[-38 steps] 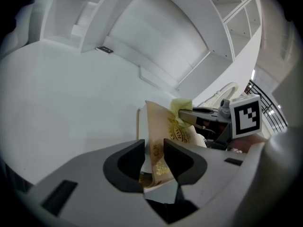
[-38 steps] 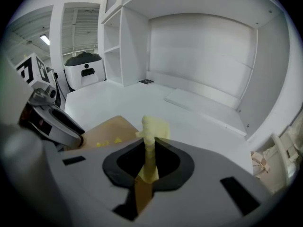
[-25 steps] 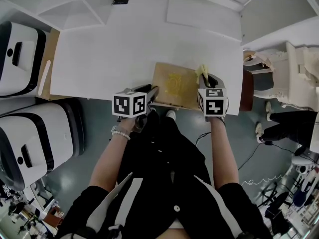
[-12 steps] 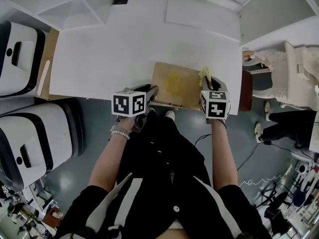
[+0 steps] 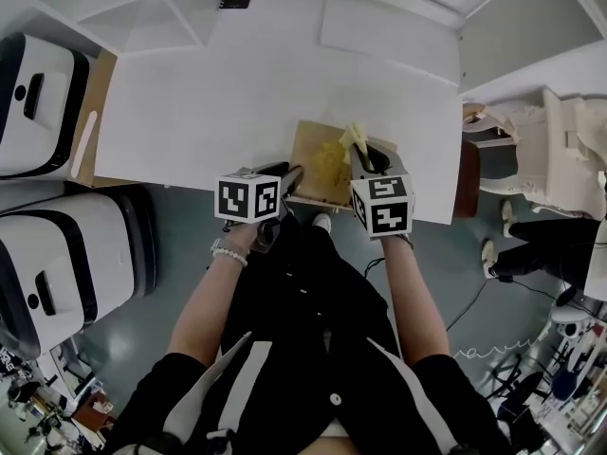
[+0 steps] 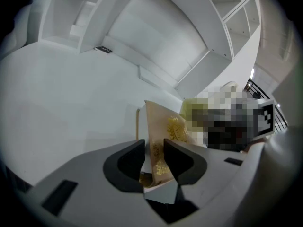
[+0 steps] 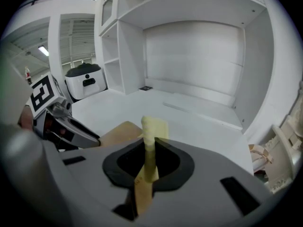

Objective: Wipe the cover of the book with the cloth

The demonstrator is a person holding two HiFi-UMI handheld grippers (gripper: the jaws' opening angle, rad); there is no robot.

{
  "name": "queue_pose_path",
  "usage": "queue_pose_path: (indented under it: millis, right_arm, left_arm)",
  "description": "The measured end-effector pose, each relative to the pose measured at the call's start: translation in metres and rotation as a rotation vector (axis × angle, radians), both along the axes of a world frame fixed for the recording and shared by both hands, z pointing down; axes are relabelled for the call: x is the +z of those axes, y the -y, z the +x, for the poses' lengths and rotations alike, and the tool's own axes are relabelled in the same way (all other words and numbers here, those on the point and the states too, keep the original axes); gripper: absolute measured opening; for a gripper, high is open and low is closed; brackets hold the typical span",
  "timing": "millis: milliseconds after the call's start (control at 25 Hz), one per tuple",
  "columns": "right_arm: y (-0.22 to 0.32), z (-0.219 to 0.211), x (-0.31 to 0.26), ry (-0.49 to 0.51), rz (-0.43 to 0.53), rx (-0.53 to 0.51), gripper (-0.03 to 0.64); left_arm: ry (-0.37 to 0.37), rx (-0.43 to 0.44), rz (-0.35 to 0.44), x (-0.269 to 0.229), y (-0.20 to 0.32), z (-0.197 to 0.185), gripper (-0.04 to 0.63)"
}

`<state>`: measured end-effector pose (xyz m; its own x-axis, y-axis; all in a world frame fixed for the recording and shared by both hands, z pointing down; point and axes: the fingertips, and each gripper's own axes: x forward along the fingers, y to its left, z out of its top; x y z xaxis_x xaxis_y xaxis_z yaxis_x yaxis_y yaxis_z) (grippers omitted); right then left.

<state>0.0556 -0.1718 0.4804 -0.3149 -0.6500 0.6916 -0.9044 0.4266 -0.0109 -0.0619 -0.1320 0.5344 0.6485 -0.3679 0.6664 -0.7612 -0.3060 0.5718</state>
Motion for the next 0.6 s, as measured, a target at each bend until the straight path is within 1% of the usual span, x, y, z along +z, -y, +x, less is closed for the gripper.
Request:
queue_pose_path:
  millis: [120,240,360,480,600]
  right_arm:
    - [0.001,-0.031,-0.002,0.02,0.001,-0.069,0.037]
    - [0.001,-0.059,-0.001,0.034,-0.003,-0.132,0.037]
    - [0.0,-0.083,0.005,0.034,-0.016,-0.196,0.035]
    - [-0.002,-0.099,0.013,0.039,-0.038,-0.24,0.035]
    - [-0.003,-0.105,0.022,0.033,-0.057,-0.259,0.035]
  left_arm:
    - [0.013,-0.005,0.0,0.0,0.001,-0.003,0.126]
    - [-0.01,-0.007,-0.002,-0.001,0.001,0.001,0.126]
    - [-0.004,-0.003,-0.004,-0.001,0.001,0.0,0.126]
    - [0.0,-0.003,-0.002,-0.001,0.001,0.0,0.126]
    - [-0.001,-0.005,0.0,0.0,0.001,-0.002,0.126]
